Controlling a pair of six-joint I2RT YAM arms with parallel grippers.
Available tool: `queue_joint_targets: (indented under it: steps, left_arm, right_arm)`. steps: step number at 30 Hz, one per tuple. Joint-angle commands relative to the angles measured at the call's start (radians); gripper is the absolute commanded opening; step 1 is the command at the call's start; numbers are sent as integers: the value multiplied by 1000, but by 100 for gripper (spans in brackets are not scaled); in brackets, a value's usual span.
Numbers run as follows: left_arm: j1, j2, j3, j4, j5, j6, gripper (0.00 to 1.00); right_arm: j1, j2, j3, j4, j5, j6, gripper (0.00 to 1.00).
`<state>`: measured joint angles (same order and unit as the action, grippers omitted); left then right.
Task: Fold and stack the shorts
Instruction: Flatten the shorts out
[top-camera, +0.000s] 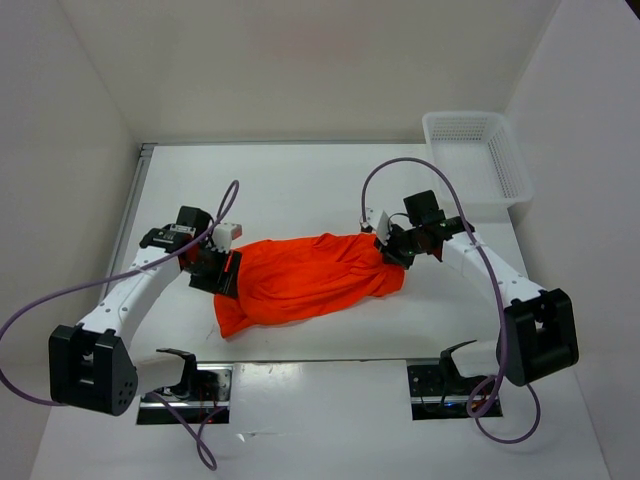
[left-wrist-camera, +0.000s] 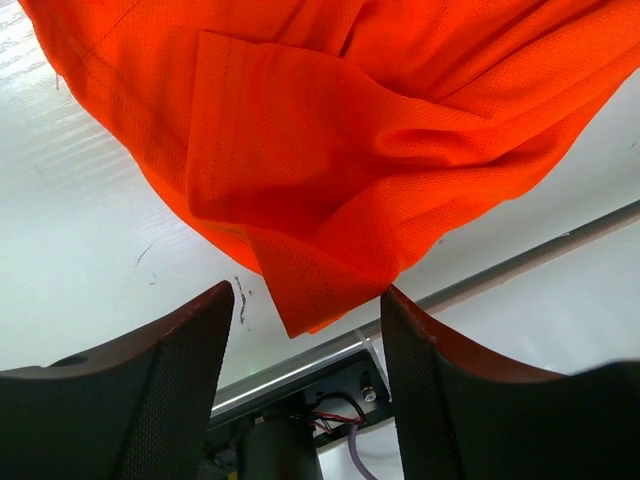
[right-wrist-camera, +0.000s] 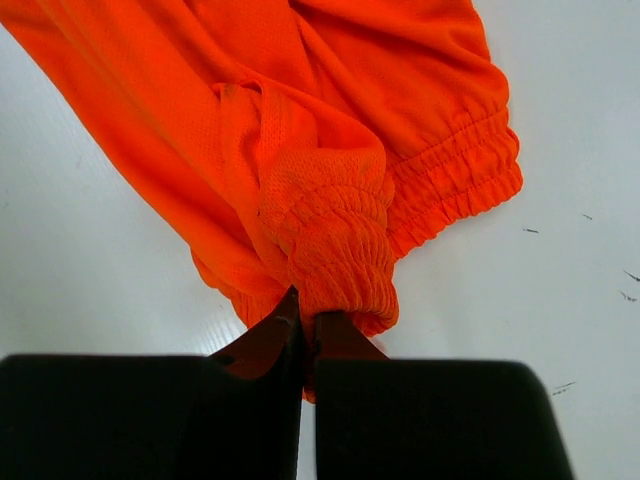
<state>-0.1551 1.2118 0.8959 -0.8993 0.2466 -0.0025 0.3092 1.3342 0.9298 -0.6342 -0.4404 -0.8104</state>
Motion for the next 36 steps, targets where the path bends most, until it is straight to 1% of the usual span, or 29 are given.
queue_joint_targets:
  steps: [1,2,4,6,9,10,11,12,13,14,15,16,17,18,19,20,22,23,25,26,29,32,35,36]
  left_arm:
    - [-4,-24,8,0,39,2,68]
    - [-4,-15,8,43,22,2,70]
    - [-4,-5,-2,77,-29,2,70]
    - [-4,6,-11,102,-50,2,68]
    - [-4,15,-11,93,-23,2,58]
    - [-4,15,-20,83,15,2,53]
    - [-4,15,-20,68,32,2,41]
    - [-4,15,-20,56,49,2,37]
    - [-4,15,-34,40,83,2,35]
    - [-4,25,-49,7,98,2,35]
    - [-4,25,-49,7,114,2,35]
    - [-4,25,-49,7,114,2,38]
    - [-4,34,-49,7,103,2,46]
    - [-4,34,-49,34,74,2,72]
    - [-4,34,-49,66,28,2,79]
    - [-4,46,-49,141,-81,2,79]
    - [-4,55,-49,238,-179,2,82]
    - [-4,64,-49,258,-232,2,83]
    - [-4,74,-35,270,-233,2,85]
    - [-4,87,-35,270,-193,2,85]
    - [-4,120,-55,244,-144,2,85]
    - [-4,132,-75,212,-144,2,83]
    - [-4,132,-75,143,-89,2,81]
    - [-4,132,-60,102,-40,2,81]
  right_arm:
    - [2,-10,-3,-15,14,-53,2]
    - [2,-10,-3,-15,14,-53,2]
    - [2,-10,-3,-15,23,-53,2]
    - [2,-10,-3,-6,23,-53,2]
    - [2,-10,-3,-5,32,-53,2]
    - [2,-10,-3,-5,32,-53,2]
    - [2,-10,-3,4,32,-53,2]
    - [2,-10,-3,4,32,-53,2]
    - [2,-1,-3,4,32,-53,4]
    - [2,-1,-3,4,41,-53,4]
    - [2,-1,-3,13,42,-53,5]
    - [2,-1,-3,13,42,-53,6]
    - [2,-1,-3,13,51,-53,6]
    - [2,8,-3,13,51,-53,6]
    - [2,8,-3,13,51,-53,6]
    - [2,8,-3,13,51,-53,6]
    - [2,8,-3,13,51,-53,6]
    - [2,8,-3,13,51,-53,6]
    - [2,8,-3,13,51,-53,6]
    - [2,8,-3,13,51,-53,6]
    - [2,8,-3,13,51,-53,6]
    - [2,-1,-3,13,62,-62,6]
    - [2,-1,-3,13,71,-72,6]
    - [2,-1,-3,13,71,-72,6]
